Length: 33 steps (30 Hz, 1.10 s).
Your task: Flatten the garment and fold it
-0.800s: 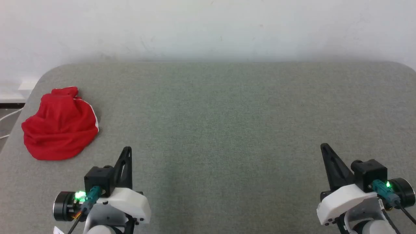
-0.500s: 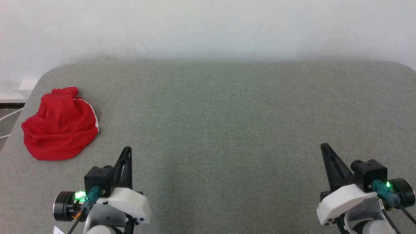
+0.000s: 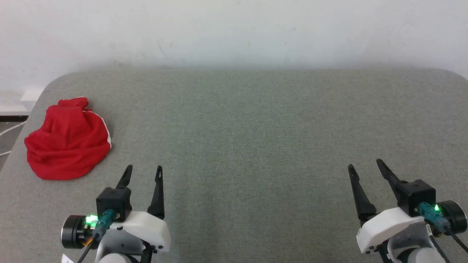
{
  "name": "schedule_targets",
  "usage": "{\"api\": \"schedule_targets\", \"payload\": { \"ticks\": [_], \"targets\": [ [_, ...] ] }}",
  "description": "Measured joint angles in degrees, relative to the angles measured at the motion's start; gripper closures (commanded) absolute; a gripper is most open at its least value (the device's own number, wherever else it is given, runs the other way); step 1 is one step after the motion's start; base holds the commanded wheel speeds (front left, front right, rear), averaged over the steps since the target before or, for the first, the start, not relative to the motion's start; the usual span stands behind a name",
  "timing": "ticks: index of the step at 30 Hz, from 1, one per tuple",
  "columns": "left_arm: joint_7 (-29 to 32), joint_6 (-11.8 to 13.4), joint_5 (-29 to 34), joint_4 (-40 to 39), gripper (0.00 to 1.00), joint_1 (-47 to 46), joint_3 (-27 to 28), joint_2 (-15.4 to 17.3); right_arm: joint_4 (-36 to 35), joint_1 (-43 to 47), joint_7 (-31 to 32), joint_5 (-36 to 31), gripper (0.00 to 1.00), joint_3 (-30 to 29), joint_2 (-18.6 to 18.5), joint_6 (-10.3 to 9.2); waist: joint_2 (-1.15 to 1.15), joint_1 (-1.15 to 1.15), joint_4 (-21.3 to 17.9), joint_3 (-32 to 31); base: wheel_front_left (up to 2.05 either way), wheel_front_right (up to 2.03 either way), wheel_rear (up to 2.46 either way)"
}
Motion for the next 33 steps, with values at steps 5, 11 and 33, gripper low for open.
{"api": "schedule_targets", "payload": {
  "ticks": [5,11,33],
  "targets": [
    [-0.5,0.1,0.0,0.6,0.0,0.0,-0.4,0.0,0.2,0.0,-0.2,0.1,0.0,-0.1,0.0,0.0,0.0,0.0,0.3,0.0,0.0,0.0,0.0],
    [-1.1,0.5,-0.3,1.4,0.0,-0.1,-0.9,0.0,0.4,0.0,-0.8,0.2,0.0,-0.3,0.0,0.0,0.0,0.0,1.2,0.0,0.0,0.0,0.0],
    [-3.6,2.0,-2.2,4.0,0.0,-1.3,-2.6,0.1,1.5,-0.1,-3.0,0.7,0.0,-0.7,0.0,0.0,0.0,0.0,8.3,0.3,0.0,0.0,0.0]
  ]
}}
